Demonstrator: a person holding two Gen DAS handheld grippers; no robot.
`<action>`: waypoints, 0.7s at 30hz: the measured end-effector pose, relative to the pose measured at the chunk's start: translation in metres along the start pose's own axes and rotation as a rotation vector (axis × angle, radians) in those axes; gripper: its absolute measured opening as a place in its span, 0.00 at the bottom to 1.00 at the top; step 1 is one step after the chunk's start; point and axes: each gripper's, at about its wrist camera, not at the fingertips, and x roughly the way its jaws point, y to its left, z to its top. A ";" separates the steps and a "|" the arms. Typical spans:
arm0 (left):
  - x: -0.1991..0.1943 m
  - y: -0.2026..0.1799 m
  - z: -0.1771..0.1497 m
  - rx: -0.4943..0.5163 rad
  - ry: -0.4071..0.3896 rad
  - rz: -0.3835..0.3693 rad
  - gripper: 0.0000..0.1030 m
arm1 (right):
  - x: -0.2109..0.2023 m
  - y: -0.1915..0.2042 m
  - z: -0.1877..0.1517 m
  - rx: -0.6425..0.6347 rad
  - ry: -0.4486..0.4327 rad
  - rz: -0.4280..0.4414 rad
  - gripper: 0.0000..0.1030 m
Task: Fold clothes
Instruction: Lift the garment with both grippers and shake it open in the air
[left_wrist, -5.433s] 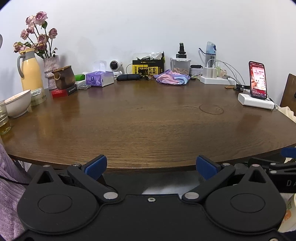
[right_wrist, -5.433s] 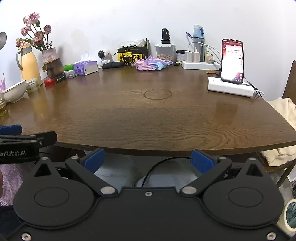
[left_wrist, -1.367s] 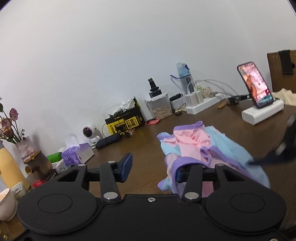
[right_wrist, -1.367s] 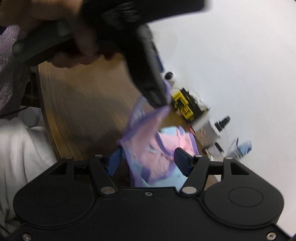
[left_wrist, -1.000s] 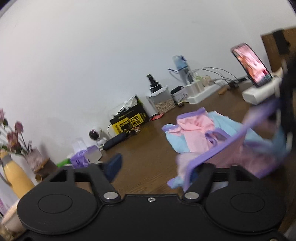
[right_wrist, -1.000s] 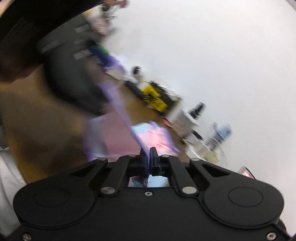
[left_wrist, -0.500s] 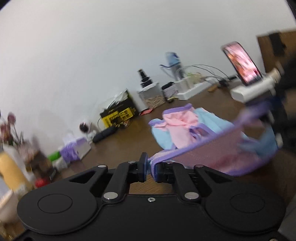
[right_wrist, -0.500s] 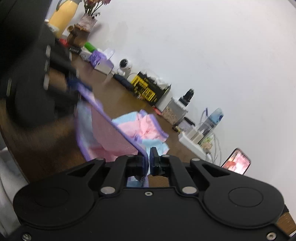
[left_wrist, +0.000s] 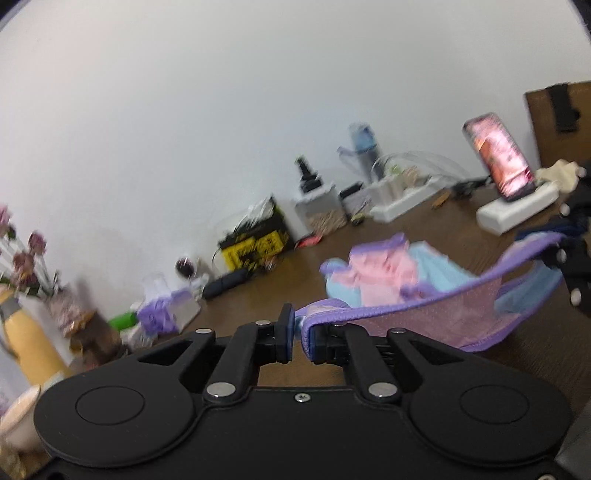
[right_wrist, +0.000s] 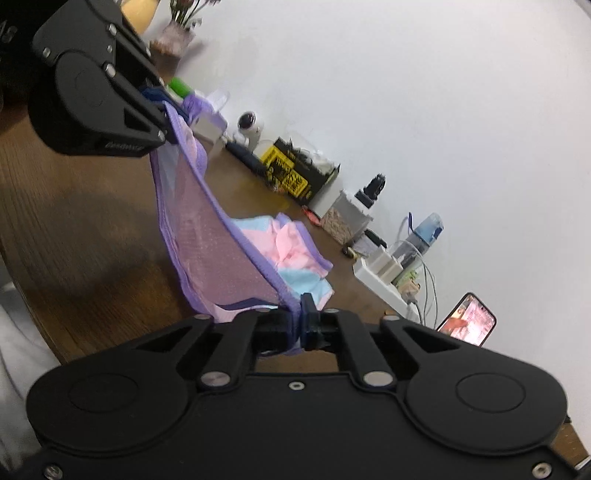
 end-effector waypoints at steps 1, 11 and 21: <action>-0.010 0.016 0.016 -0.042 -0.016 -0.068 0.08 | -0.005 -0.010 0.005 0.017 -0.016 0.010 0.05; -0.123 0.106 0.188 -0.045 -0.378 -0.178 0.08 | -0.130 -0.157 0.118 0.023 -0.359 -0.047 0.05; -0.101 0.147 0.237 -0.110 -0.375 -0.203 0.09 | -0.146 -0.206 0.195 -0.053 -0.433 -0.146 0.05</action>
